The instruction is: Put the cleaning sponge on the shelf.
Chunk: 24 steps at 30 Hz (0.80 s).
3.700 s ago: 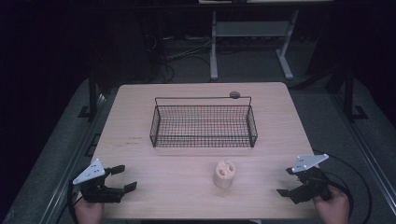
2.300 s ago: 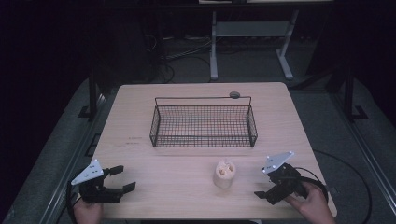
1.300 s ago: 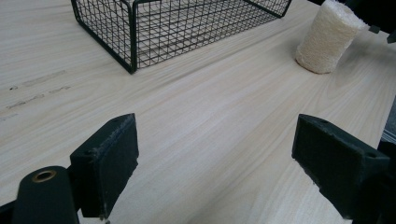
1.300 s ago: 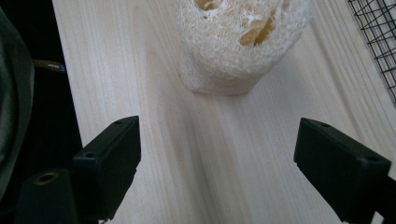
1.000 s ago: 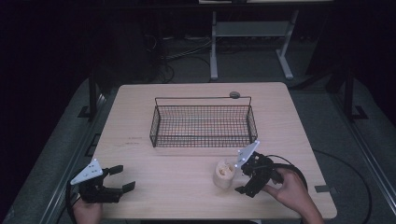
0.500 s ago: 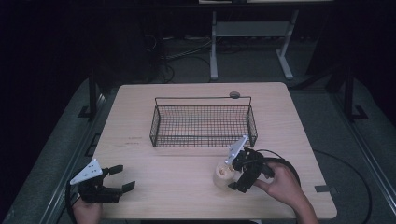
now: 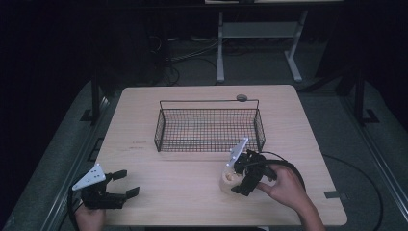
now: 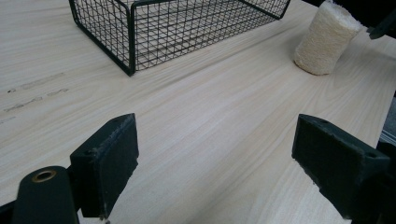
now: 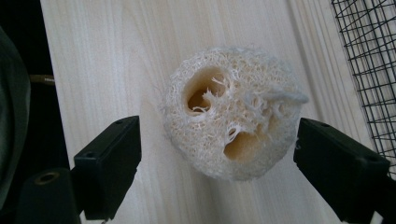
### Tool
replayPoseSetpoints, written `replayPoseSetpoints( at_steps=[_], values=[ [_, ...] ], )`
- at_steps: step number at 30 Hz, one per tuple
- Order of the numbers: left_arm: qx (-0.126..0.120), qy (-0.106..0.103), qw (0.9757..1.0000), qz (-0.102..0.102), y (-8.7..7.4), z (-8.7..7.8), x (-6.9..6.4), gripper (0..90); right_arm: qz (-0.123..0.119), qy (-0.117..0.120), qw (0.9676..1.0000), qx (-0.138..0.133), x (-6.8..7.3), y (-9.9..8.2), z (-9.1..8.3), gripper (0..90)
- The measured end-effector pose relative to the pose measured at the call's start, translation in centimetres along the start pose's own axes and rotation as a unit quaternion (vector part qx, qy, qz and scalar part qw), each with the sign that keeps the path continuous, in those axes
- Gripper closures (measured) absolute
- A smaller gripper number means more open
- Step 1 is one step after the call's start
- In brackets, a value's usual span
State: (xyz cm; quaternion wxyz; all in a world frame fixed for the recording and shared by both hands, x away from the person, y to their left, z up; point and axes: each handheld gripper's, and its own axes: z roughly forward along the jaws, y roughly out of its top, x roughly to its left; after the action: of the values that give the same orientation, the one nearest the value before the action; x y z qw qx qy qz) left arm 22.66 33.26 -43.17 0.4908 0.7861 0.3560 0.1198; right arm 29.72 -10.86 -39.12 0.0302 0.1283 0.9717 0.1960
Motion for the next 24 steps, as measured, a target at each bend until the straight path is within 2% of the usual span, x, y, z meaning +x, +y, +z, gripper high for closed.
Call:
replayPoseSetpoints(
  at_steps=[7, 16, 19, 24],
  values=[
    [0.0, 0.0, 1.0, 0.0, 0.0, 0.0, 0.0, 13.4, -0.003, 0.0, 1.0, 0.009, -0.4, 0.8, 0.5, 16.6],
    [-0.001, 0.0, 1.0, 0.0, 0.0, -0.1, 0.0, 13.4, -0.009, -0.004, 0.9998, 0.016, -0.6, 1.5, 0.9, 23.1],
    [-0.002, 0.0, 1.0, 0.0, 0.0, -0.1, 0.0, 13.4, -0.012, 0.001, 0.9998, 0.016, -0.6, 1.6, 0.9, 29.1],
    [-0.002, 0.0, 1.0, 0.0, 0.0, -0.1, 0.0, 13.4, -0.013, 0.005, 0.9998, 0.013, -0.5, 1.7, 0.7, 29.5]
  ],
)
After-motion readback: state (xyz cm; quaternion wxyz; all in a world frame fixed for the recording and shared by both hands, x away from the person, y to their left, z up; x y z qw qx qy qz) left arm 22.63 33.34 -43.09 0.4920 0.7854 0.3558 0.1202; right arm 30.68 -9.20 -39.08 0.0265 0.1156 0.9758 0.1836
